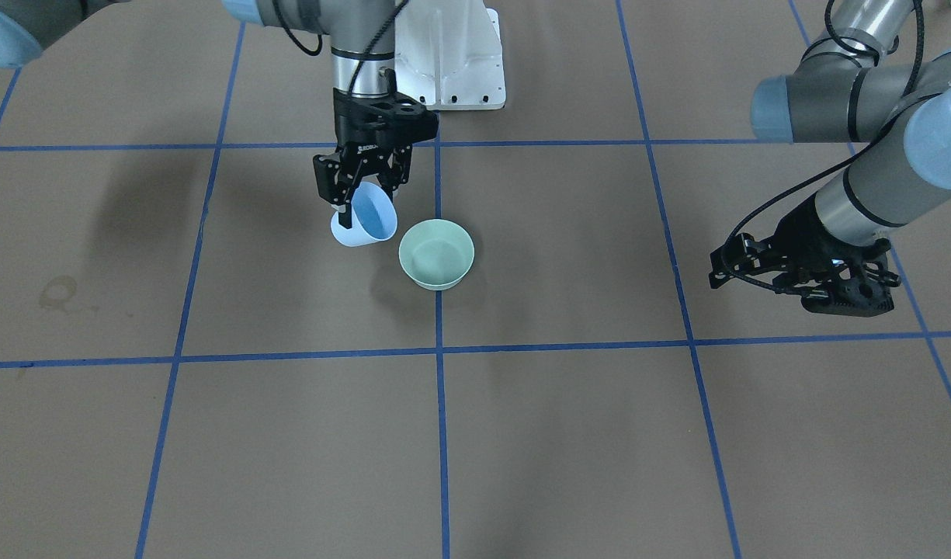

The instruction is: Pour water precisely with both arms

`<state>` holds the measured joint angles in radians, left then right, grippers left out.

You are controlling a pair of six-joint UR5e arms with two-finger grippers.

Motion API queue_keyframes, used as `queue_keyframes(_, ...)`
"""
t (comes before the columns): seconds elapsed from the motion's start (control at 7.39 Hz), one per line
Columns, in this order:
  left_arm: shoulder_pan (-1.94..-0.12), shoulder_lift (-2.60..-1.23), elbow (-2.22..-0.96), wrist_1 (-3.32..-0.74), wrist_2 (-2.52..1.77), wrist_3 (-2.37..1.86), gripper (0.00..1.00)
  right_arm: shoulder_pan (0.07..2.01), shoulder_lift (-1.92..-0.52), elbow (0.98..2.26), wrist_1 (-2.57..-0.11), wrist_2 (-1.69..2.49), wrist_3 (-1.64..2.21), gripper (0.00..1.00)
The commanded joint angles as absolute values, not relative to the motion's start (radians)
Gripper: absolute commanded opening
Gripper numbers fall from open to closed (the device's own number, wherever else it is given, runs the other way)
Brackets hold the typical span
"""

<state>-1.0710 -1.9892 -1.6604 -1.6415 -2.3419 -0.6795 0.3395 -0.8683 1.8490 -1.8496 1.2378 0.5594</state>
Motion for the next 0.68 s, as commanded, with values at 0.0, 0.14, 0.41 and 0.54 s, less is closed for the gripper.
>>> queue_keyframes(0.0, -1.071, -1.988, -1.663, -1.641, -2.359, -0.683, 1.0, 0.327, -0.709, 1.709, -2.011, 1.226, 0.477, 0.42)
queue_keyframes(0.14, -1.071, -1.988, -1.663, -1.641, -2.361, -0.684, 1.0, 0.322, -0.668, 1.631, -2.014, 1.226, 0.46, 0.39)
queue_keyframes(0.41, -1.071, -1.988, -1.663, -1.643, -2.361, -0.687, 1.0, 0.316, -0.603, 1.6, -2.159, 1.221, 0.369, 0.38)
queue_keyframes(0.54, -1.071, -1.988, -1.663, -1.643, -2.368, -0.689, 1.0, 0.302, -0.607, 1.592, -2.18, 1.195, 0.354, 0.33)
